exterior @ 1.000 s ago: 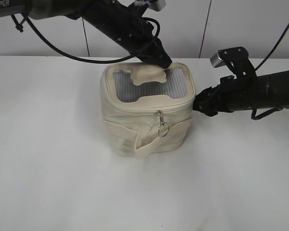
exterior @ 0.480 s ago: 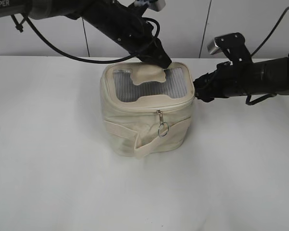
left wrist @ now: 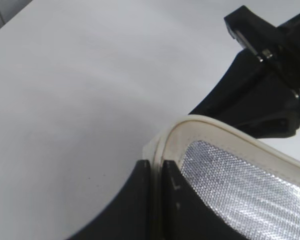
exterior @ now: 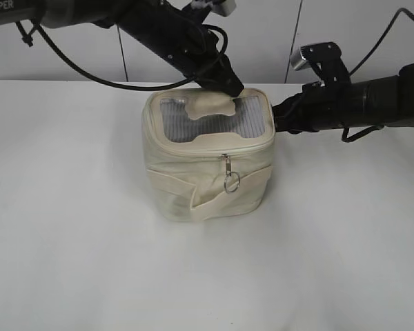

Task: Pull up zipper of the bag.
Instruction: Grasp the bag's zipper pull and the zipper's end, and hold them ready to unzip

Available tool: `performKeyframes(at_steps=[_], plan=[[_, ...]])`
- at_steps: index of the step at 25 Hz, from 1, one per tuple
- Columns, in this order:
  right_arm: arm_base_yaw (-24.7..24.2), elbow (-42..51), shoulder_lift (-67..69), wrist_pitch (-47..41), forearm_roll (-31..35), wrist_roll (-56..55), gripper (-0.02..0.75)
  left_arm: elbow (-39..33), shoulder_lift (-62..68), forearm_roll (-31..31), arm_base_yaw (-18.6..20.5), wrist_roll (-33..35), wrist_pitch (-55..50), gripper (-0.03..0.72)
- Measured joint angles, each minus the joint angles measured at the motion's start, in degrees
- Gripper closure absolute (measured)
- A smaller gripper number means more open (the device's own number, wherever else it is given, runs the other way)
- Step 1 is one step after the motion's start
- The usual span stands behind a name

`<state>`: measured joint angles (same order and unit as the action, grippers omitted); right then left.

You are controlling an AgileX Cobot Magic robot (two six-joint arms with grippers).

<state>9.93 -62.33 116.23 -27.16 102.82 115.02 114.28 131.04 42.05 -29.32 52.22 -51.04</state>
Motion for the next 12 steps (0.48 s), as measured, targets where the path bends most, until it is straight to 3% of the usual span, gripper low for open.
performKeyframes(at_steps=[12], plan=[[-0.9, 12.7, -9.5, -0.9, -1.8, -7.8, 0.729, 0.0, 0.1, 0.9, -0.7, -0.3, -0.2, 0.664]])
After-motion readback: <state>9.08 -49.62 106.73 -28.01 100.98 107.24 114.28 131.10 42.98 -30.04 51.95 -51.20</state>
